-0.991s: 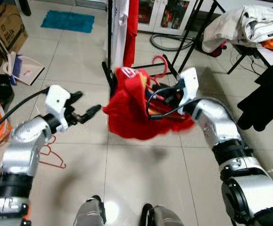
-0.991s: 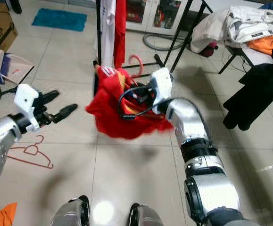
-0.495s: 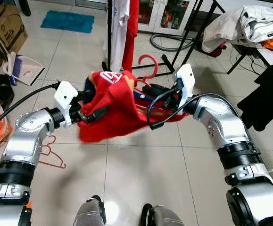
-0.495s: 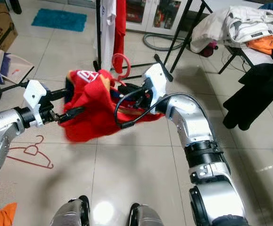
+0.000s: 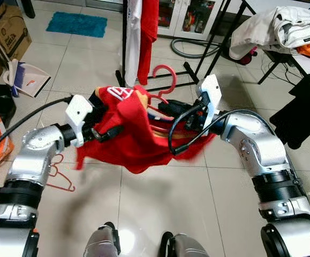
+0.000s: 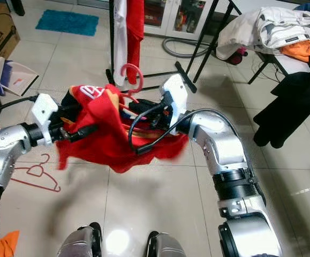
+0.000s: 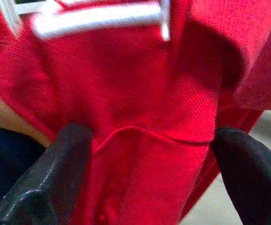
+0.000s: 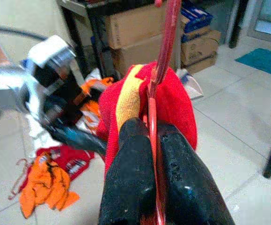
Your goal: Hang hanger
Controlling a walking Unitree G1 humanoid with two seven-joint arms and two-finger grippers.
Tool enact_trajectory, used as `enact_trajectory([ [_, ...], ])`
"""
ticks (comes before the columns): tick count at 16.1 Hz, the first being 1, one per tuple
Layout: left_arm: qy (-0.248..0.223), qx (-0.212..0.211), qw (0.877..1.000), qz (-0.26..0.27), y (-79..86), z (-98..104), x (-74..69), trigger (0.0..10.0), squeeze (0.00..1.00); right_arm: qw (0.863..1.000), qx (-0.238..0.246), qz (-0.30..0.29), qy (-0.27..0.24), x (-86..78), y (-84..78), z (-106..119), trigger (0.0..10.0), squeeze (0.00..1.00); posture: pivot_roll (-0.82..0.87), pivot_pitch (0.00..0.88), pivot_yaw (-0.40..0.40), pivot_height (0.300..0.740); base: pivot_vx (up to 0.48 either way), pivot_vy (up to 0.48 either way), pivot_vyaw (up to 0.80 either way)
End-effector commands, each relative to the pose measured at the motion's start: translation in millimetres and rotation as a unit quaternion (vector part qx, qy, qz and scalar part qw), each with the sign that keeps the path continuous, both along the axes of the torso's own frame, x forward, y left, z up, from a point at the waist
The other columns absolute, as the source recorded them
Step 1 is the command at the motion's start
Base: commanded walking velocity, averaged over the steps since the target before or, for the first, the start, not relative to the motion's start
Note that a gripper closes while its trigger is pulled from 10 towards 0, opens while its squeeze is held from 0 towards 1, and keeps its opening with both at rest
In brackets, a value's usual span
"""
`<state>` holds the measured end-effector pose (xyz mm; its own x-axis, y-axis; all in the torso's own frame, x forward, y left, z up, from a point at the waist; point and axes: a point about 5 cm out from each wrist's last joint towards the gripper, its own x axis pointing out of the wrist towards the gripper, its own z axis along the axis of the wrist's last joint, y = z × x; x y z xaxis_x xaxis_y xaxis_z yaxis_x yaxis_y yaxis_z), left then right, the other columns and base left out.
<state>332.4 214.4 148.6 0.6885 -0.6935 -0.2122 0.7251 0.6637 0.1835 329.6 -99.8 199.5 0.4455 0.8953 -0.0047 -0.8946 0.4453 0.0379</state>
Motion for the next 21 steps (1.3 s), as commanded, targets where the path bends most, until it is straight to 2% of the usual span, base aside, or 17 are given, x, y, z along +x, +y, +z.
enact_trajectory([
  [1,0.005,0.006,1.0,-0.024,-10.3,-0.9,2.3,10.0,0.0,0.999,0.02,0.02,-0.014,-6.9,1.5,11.3,0.0,0.0,-0.02,0.167,-0.129,0.74,0.0,0.0,0.0],
  [4,0.009,0.006,0.999,-0.038,-15.3,-2.0,3.5,10.0,0.0,0.999,0.029,0.033,-0.01,-12.8,4.8,15.2,0.0,0.0,-0.02,0.167,-0.129,0.74,0.0,0.0,0.0],
  [5,0.009,0.009,0.999,-0.037,-15.6,-2.6,4.9,5.7,0.0,0.999,0.03,0.036,-0.008,-14.8,5.5,15.6,0.0,0.0,-0.02,0.167,-0.129,0.74,0.0,0.0,0.0],
  [6,0.004,0.013,0.999,-0.036,-16.1,-2.3,6.9,0.0,0.0,0.999,0.032,0.04,-0.005,-17.0,5.6,16.3,0.0,0.0,-0.03,0.164,-0.127,0.74,0.0,0.0,0.0],
  [15,-0.016,-0.004,1.0,-0.014,-9.9,4.4,13.2,0.0,0.0,0.998,0.015,0.058,0.01,-21.2,1.2,11.0,0.0,0.0,-0.03,0.146,-0.132,0.74,0.0,0.0,0.0],
  [16,-0.019,-0.019,1.0,-0.01,-7.5,5.9,11.7,0.0,0.0,0.998,0.004,0.061,0.012,-21.5,-1.5,7.0,0.0,0.0,-0.03,0.141,-0.134,0.74,0.0,0.0,0.0],
  [21,-0.035,-0.031,0.999,-0.013,-2.1,14.1,8.0,0.0,0.0,0.998,-0.011,0.06,0.02,-21.0,-6.4,-1.7,0.0,0.0,-0.02,0.133,-0.135,0.74,0.0,0.0,0.0],
])
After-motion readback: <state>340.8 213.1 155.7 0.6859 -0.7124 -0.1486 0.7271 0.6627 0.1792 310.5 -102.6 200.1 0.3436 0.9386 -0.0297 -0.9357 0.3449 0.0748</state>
